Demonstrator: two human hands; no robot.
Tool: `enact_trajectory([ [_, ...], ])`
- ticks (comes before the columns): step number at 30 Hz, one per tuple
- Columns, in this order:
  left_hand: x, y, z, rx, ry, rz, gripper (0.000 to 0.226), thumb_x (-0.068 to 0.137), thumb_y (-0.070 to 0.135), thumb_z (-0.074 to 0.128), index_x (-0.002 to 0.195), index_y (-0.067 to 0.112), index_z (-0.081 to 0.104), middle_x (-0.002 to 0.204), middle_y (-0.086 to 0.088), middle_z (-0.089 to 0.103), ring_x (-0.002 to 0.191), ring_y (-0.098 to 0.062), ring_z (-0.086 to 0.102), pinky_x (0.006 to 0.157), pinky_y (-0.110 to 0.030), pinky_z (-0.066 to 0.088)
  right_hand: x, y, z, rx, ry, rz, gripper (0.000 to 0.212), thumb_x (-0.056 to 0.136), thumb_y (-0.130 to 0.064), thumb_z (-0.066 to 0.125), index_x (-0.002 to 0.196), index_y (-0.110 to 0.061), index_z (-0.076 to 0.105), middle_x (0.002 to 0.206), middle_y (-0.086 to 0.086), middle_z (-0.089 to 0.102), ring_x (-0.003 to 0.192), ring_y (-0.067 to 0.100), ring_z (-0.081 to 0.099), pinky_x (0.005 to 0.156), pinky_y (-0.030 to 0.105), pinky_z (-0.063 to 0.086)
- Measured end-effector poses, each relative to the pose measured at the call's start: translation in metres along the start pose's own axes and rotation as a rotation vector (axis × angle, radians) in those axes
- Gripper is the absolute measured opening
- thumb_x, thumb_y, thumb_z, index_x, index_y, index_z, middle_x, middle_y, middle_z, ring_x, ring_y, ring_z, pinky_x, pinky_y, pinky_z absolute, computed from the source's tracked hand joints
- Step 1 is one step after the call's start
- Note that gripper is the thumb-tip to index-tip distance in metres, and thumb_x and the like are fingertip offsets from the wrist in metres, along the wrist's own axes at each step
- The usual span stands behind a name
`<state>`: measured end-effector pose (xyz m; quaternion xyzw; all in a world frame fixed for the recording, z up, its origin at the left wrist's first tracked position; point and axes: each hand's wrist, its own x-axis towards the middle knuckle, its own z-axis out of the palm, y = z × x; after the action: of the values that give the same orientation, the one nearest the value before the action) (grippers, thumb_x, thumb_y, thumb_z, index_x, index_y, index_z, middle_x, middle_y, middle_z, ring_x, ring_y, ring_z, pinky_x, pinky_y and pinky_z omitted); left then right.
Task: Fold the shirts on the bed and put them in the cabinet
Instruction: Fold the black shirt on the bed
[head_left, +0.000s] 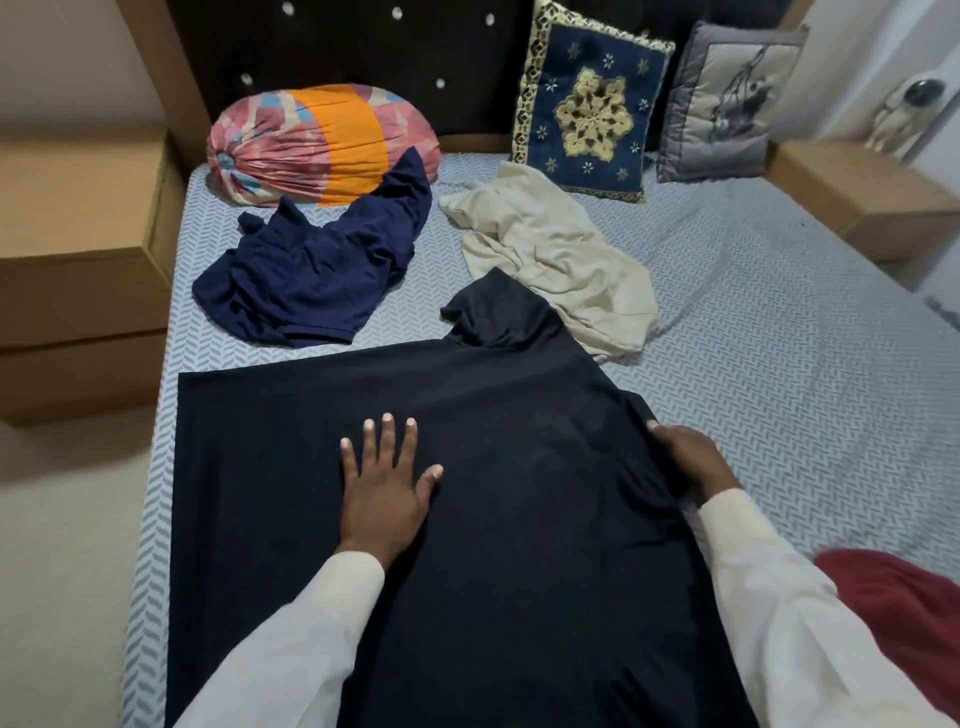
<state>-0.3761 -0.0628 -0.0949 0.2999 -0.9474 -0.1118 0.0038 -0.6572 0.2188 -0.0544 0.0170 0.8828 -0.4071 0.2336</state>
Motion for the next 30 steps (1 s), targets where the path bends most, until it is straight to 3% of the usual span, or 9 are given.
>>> enact_trajectory([
  [2,-0.022,0.008,0.012,-0.008,-0.026,0.059,0.076,0.094,0.066,0.013,0.155,0.023,0.021,0.162,-0.011,0.017,0.15,-0.032,0.01,0.118,-0.054,-0.003,0.016,-0.002,-0.009,0.046,-0.009,-0.002,0.033,0.092,-0.029,0.066,0.066,-0.015,0.052,0.069,0.003,0.05,0.064,0.018,0.045,0.059,0.029,0.036],
  [6,-0.042,0.01,0.028,0.107,-0.064,0.138,0.074,0.095,0.068,0.018,0.154,0.026,0.025,0.161,-0.009,0.02,0.15,-0.031,0.014,0.118,-0.055,0.006,0.038,0.001,-0.018,0.265,-0.013,0.037,0.026,0.095,-0.022,0.063,0.073,-0.015,0.052,0.071,0.008,0.053,0.06,0.018,0.049,0.059,0.029,0.041],
  [11,-0.038,0.012,0.03,0.115,-0.1,0.113,0.077,0.093,0.071,0.005,0.156,0.029,0.018,0.163,-0.008,0.014,0.15,-0.03,0.008,0.118,-0.054,0.0,0.045,0.017,-0.019,0.264,-0.076,0.006,0.013,0.093,-0.033,0.065,0.091,-0.02,0.063,0.101,0.008,0.067,0.087,0.019,0.059,0.079,0.037,0.048],
  [14,-0.036,0.013,0.024,0.121,-0.154,0.094,0.083,0.084,0.074,-0.009,0.155,0.032,-0.003,0.164,-0.005,-0.007,0.15,-0.028,-0.012,0.117,-0.053,-0.011,0.019,0.031,-0.033,0.283,-0.067,-0.016,0.022,0.095,-0.034,0.062,0.112,-0.021,0.058,0.12,0.005,0.061,0.108,0.018,0.058,0.092,0.037,0.048],
  [17,-0.033,0.022,0.008,0.186,-0.263,0.073,0.077,0.089,0.072,-0.002,0.153,0.032,-0.015,0.162,-0.003,-0.019,0.147,-0.028,-0.022,0.116,-0.055,-0.016,-0.033,0.062,-0.037,0.097,0.01,-0.019,0.043,0.085,-0.055,0.061,0.086,-0.013,0.056,0.09,0.007,0.061,0.085,0.023,0.057,0.071,0.034,0.046],
  [19,-0.035,0.029,0.0,0.248,-0.252,0.077,0.073,0.094,0.066,0.003,0.155,0.028,-0.01,0.164,-0.005,-0.012,0.148,-0.031,-0.021,0.115,-0.057,-0.016,-0.064,0.084,-0.03,-0.239,0.05,-0.013,0.055,0.084,-0.069,0.055,0.08,-0.014,0.059,0.08,0.0,0.063,0.079,0.021,0.055,0.078,0.036,0.045],
  [22,-0.06,0.045,-0.002,0.198,-0.182,0.146,0.081,0.085,0.063,-0.007,0.157,0.027,0.004,0.164,-0.005,0.004,0.15,-0.031,-0.013,0.114,-0.052,-0.019,-0.091,0.092,-0.021,-0.46,0.036,-0.109,0.033,0.088,-0.046,0.065,0.077,-0.016,0.055,0.08,0.0,0.061,0.079,0.022,0.055,0.078,0.034,0.042],
  [26,-0.111,0.059,0.016,0.105,-0.226,0.251,0.07,0.093,0.063,0.022,0.151,0.026,0.034,0.153,-0.009,0.039,0.146,-0.033,0.024,0.115,-0.05,0.006,-0.083,0.097,-0.036,-0.147,0.077,-0.067,0.028,0.086,-0.021,0.07,0.069,-0.017,0.048,0.067,0.006,0.057,0.07,0.02,0.051,0.062,0.033,0.038],
  [30,-0.155,0.057,0.028,0.06,-0.226,0.256,0.065,0.094,0.059,0.032,0.149,0.025,0.037,0.152,-0.01,0.04,0.143,-0.032,0.034,0.113,-0.046,0.012,-0.113,0.091,-0.047,-0.042,-0.053,0.042,0.026,0.083,-0.036,0.073,0.084,-0.019,0.054,0.084,0.01,0.067,0.068,0.018,0.057,0.061,0.03,0.048],
])
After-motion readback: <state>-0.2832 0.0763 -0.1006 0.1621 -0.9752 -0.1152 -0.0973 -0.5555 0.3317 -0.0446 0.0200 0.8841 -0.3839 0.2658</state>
